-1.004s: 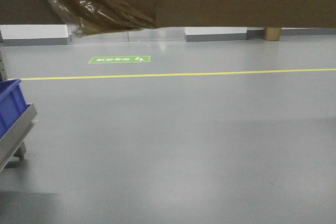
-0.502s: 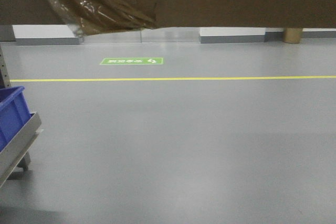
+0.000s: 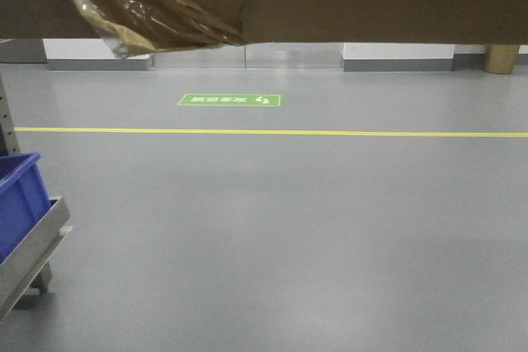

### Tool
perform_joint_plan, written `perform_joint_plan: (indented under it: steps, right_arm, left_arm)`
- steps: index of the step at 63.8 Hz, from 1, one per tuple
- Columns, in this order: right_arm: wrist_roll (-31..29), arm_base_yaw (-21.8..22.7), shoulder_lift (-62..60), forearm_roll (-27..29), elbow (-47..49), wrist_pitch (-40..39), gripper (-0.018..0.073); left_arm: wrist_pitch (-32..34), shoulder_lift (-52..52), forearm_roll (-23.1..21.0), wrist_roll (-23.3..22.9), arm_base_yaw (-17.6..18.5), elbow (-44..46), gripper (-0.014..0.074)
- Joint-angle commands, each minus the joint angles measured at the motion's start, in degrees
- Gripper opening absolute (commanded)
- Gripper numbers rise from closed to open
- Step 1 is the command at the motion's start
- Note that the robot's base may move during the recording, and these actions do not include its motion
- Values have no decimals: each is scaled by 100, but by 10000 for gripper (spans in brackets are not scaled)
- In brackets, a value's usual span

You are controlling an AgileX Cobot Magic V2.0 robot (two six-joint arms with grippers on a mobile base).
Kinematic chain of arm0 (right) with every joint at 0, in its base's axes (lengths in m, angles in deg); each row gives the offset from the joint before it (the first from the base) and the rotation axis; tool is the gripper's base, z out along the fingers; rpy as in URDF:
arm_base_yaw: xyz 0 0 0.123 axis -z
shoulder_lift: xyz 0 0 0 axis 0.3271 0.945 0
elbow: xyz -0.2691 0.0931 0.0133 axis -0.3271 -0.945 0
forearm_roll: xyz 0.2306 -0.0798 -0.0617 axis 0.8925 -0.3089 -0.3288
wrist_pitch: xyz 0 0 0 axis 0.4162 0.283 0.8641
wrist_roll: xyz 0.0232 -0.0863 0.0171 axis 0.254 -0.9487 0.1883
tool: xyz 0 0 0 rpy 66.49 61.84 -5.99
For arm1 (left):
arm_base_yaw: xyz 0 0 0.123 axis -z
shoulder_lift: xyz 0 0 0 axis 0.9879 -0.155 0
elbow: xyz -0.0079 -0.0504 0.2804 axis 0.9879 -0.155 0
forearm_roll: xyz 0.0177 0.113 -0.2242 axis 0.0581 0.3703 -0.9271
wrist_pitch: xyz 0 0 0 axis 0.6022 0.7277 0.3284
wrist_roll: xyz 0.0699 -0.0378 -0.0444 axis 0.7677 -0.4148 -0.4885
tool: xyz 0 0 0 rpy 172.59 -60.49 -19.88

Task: Grab carton from right shelf to conveyor
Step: 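Hold the carton with both grippers while the base drives to the conveyor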

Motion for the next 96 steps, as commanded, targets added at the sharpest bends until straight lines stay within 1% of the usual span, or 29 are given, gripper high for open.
perform_joint_plan:
  steps: [1, 52, 63, 82, 96]
  right_arm:
    - [-100, 19, -50, -72, 15, -217, -69]
    - [-100, 19, -38, -72, 15, -272, -69]
    - [-100, 19, -38, -72, 15, -551, -69]
    - [-100, 19, -38, -72, 15, -1188, -69]
    - [-100, 19, -38, -72, 15, -1352, -69]
  left_arm:
    - [205, 82, -13, 56, 45, 36, -17]
    - [205, 82, 13, 56, 45, 36, -17]
    - [205, 82, 13, 56, 45, 36, -17]
    - [205, 82, 222, 56, 45, 36, -17]
    - [205, 82, 251, 56, 45, 36, -17]
